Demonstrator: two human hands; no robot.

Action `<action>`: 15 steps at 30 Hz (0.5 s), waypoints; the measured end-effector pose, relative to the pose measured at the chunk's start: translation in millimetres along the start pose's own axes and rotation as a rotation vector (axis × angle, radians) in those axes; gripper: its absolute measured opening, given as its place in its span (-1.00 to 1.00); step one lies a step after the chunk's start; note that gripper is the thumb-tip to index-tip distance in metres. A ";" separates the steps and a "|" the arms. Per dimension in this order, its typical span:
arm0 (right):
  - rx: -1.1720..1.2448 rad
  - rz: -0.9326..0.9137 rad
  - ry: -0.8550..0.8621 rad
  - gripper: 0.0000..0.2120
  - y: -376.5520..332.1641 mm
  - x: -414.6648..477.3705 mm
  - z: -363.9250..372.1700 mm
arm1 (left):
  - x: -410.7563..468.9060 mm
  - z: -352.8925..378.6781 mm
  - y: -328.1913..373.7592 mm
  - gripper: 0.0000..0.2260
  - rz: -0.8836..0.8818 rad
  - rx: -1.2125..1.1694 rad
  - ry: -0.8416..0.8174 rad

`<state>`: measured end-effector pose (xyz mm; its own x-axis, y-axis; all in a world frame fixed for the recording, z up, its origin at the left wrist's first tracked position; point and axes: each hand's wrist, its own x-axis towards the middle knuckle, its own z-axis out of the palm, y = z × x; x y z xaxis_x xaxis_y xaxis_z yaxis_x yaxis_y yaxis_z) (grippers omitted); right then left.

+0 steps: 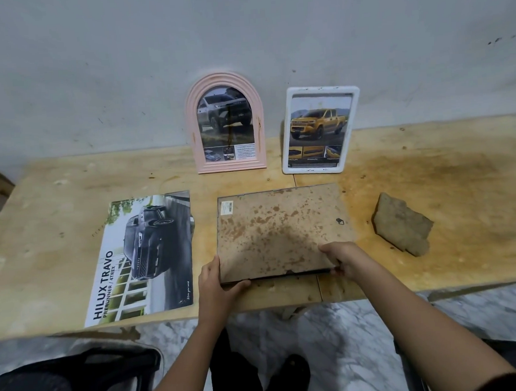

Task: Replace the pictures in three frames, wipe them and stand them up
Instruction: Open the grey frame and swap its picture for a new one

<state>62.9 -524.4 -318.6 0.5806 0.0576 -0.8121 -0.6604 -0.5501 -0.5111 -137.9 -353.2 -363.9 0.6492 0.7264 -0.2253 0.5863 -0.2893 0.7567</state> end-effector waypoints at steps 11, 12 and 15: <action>0.068 -0.019 -0.039 -0.91 -29.5 -15.7 -14.6 | 12.0 0.8 -0.9 -0.39 -0.092 -0.135 0.059; 0.124 -0.055 -0.041 -0.92 -31.1 -18.5 -16.2 | 12.6 1.0 0.0 -0.46 -0.086 -0.118 0.055; 0.384 -0.122 -0.125 -0.90 -28.0 -30.0 -17.0 | 11.1 0.0 6.2 -0.48 -0.076 -0.121 0.061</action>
<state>72.1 -524.9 -275.2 0.6191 0.2167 -0.7548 -0.7334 -0.1842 -0.6544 -127.1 -346.9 -361.7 0.5724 0.7809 -0.2500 0.5677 -0.1574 0.8081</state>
